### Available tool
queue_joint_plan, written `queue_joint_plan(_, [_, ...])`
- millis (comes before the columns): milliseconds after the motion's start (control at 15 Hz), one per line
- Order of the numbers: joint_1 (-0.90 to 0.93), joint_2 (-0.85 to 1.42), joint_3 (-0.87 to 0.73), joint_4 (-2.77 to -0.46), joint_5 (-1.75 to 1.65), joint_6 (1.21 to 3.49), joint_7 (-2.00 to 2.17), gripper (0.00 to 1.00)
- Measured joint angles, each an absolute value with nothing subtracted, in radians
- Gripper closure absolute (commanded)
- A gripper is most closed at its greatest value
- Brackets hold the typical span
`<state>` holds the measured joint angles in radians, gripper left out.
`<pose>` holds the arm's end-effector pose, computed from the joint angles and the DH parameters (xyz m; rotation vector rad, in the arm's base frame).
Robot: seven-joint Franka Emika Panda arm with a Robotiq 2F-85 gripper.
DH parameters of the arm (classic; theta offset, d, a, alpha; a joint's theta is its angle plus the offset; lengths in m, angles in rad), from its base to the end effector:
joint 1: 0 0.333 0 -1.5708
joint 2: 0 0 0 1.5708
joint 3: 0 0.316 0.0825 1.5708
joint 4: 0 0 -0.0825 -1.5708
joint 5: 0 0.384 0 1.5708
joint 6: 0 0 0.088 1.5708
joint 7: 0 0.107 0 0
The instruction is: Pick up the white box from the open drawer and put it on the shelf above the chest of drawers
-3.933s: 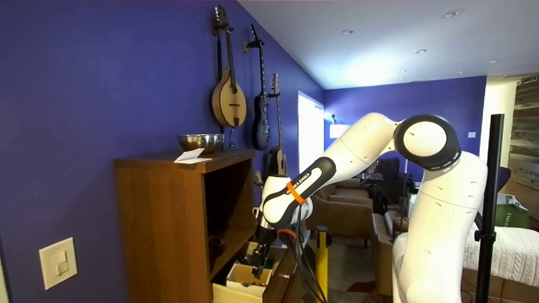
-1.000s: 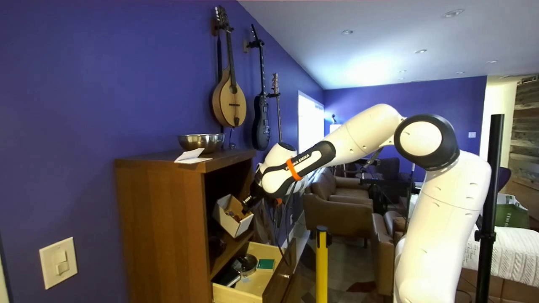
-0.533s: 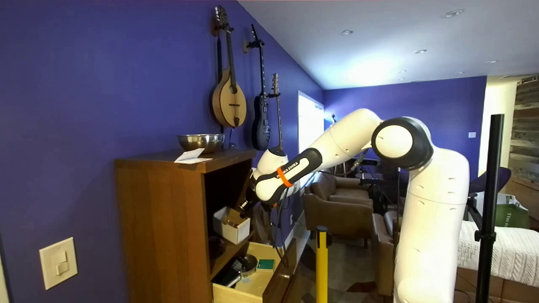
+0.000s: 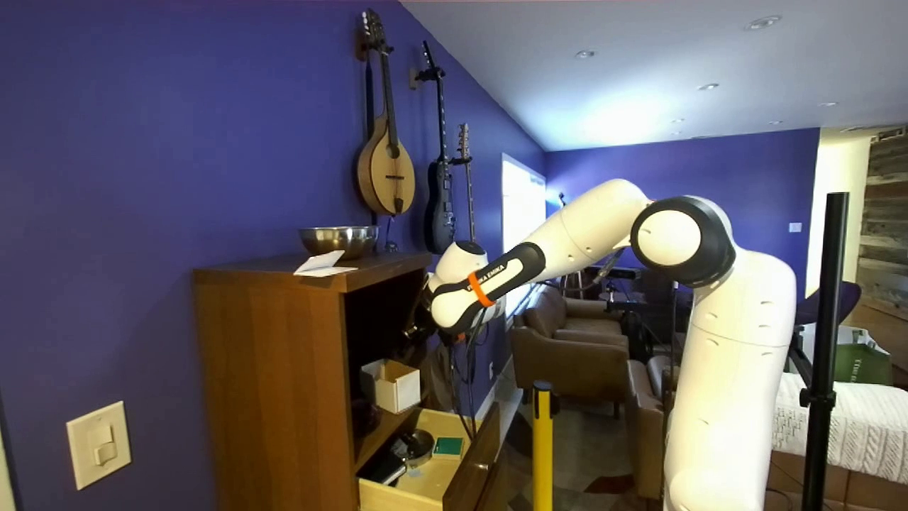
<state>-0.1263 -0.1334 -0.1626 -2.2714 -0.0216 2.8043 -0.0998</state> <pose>0.5205 -0.1564 0.4897 2.8512 -0.2533 0.9715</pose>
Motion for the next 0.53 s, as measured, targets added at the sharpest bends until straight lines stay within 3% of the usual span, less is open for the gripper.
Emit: queue_joint_plan(533, [-0.100,-0.526,-0.344,-2.495,0.192,2.289,-0.591,0.00])
